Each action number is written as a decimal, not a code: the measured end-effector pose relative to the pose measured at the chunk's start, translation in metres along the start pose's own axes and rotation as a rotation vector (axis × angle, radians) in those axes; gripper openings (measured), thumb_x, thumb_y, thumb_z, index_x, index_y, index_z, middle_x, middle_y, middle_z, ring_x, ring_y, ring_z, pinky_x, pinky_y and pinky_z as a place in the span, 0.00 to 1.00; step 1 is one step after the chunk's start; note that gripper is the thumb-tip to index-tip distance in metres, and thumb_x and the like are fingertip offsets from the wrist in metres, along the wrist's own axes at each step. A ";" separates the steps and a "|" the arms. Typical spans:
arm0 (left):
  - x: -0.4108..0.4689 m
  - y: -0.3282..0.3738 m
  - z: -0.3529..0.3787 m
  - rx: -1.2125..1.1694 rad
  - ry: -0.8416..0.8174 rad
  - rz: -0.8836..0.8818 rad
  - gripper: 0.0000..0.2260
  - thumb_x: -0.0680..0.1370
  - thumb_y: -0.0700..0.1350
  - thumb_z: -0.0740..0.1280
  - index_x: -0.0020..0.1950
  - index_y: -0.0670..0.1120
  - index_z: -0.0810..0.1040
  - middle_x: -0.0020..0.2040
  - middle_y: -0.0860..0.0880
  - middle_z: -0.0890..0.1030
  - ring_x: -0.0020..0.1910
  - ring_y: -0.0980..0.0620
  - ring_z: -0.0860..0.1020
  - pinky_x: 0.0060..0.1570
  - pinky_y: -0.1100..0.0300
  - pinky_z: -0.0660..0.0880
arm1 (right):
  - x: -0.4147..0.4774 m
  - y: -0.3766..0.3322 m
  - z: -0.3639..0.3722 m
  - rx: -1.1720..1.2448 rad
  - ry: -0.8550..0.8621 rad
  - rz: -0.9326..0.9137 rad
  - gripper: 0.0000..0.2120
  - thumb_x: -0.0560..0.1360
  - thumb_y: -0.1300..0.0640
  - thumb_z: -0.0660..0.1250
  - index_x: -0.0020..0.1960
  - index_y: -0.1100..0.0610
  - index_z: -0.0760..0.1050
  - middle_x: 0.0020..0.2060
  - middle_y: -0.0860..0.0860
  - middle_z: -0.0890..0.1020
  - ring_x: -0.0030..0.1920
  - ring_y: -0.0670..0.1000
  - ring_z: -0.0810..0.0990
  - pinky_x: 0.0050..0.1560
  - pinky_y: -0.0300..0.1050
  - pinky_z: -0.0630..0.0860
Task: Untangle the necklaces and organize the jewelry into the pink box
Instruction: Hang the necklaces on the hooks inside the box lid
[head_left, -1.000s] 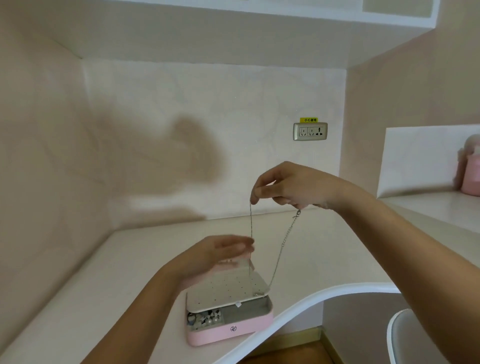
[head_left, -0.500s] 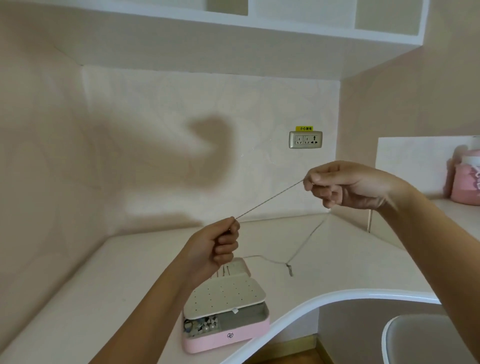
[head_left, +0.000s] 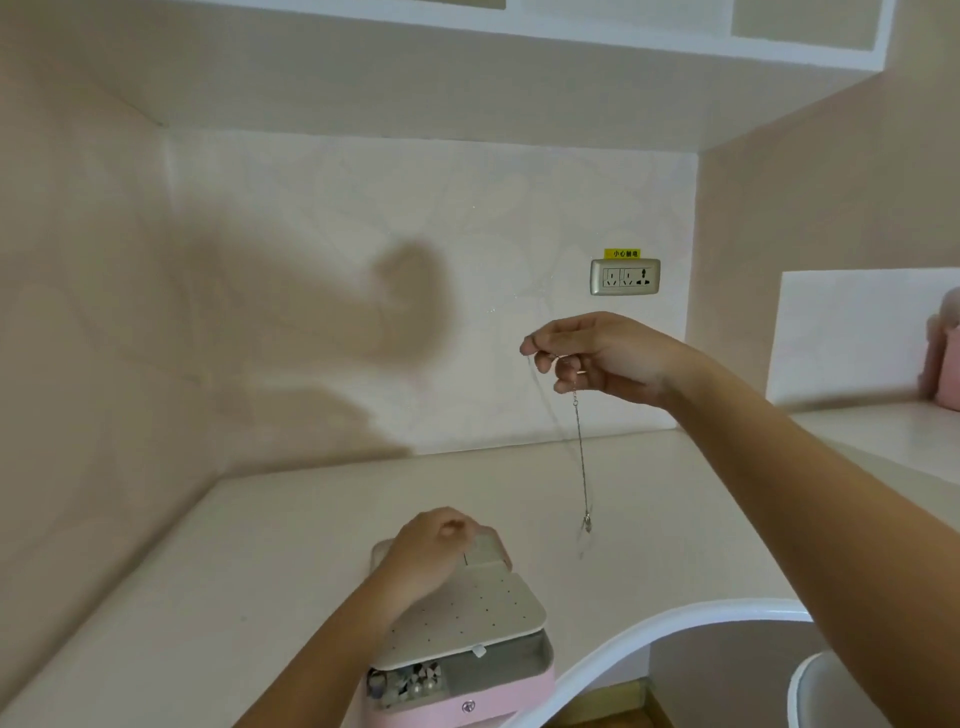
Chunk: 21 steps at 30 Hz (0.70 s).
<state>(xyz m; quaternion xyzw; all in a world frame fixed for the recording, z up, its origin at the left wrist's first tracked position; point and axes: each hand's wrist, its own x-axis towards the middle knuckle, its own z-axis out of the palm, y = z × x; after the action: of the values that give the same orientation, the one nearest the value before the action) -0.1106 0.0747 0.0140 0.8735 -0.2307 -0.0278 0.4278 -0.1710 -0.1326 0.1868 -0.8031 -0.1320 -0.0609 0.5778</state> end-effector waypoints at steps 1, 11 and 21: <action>0.001 -0.008 0.006 0.140 0.017 0.008 0.08 0.81 0.47 0.60 0.55 0.50 0.78 0.52 0.57 0.78 0.53 0.57 0.75 0.49 0.71 0.68 | 0.004 0.000 0.001 -0.024 0.012 -0.002 0.09 0.79 0.59 0.62 0.47 0.58 0.81 0.36 0.49 0.80 0.30 0.47 0.70 0.39 0.38 0.77; 0.014 -0.037 0.036 0.641 0.067 0.020 0.15 0.81 0.54 0.53 0.59 0.51 0.74 0.58 0.52 0.77 0.59 0.51 0.71 0.64 0.51 0.62 | 0.039 0.003 0.013 -0.193 0.064 -0.064 0.07 0.78 0.59 0.64 0.48 0.60 0.81 0.36 0.48 0.80 0.33 0.48 0.68 0.36 0.35 0.73; 0.004 -0.030 0.037 0.636 0.362 0.227 0.07 0.78 0.49 0.63 0.55 0.50 0.75 0.54 0.54 0.75 0.58 0.51 0.71 0.61 0.55 0.62 | 0.069 0.000 0.035 -0.228 0.026 -0.140 0.08 0.78 0.57 0.64 0.46 0.56 0.82 0.35 0.48 0.79 0.32 0.47 0.68 0.37 0.36 0.71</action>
<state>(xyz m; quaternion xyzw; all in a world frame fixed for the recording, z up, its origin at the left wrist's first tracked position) -0.1048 0.0621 -0.0318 0.9222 -0.2439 0.2475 0.1696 -0.1069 -0.0898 0.1922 -0.8515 -0.1727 -0.1260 0.4788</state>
